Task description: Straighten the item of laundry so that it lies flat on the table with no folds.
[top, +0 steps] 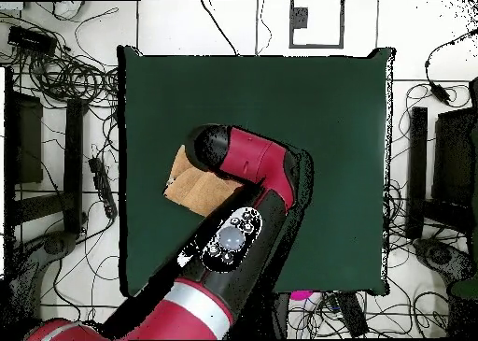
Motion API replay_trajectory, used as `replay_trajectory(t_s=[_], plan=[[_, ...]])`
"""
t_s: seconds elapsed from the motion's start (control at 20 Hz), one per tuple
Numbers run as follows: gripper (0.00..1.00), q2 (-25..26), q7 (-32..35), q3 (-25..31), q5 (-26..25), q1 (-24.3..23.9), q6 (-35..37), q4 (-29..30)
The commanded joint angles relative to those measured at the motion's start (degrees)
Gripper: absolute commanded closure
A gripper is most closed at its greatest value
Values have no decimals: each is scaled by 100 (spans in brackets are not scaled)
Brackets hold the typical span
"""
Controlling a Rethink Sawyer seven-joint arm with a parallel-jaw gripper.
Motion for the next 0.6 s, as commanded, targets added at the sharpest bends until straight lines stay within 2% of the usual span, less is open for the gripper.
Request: replay_trajectory(t_s=[0.05,0.3,0.6], plan=[[0,497,1965,927,466,90,-189,-35],[0,379,2033,1202,657,133,-352,327],[0,-91,2607,727,650,710,434,641]])
